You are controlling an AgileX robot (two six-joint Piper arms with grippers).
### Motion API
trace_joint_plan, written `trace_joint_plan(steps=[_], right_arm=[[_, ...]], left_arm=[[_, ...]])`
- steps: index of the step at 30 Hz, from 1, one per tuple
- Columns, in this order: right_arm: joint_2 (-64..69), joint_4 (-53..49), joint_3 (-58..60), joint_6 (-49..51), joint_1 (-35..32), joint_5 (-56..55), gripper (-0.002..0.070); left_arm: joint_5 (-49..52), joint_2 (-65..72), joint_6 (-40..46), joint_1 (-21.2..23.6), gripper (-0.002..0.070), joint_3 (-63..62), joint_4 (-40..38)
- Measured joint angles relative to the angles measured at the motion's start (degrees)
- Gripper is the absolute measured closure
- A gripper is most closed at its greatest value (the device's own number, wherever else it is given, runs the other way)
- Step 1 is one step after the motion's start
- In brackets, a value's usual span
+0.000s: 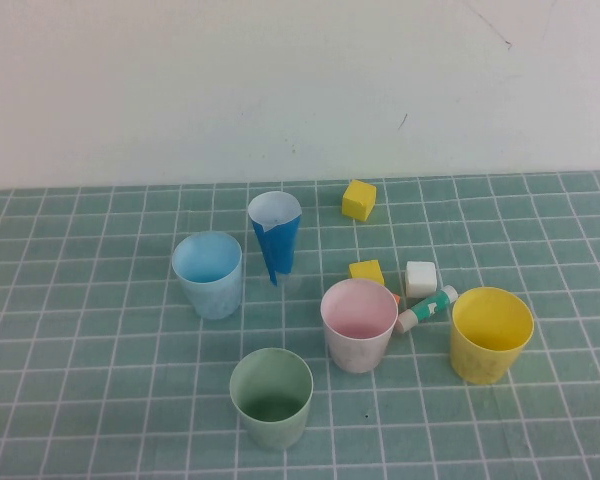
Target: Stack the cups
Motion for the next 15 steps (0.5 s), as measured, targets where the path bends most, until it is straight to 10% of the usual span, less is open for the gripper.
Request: trace_joint_plan(steps=[15], right_arm=[[0.0, -1.0, 0.6, -0.1, 0.0, -40.2, 0.0678]], left_arm=[[-40.4, 0.0, 0.0, 0.0, 0.0676, 0.1, 0.6]])
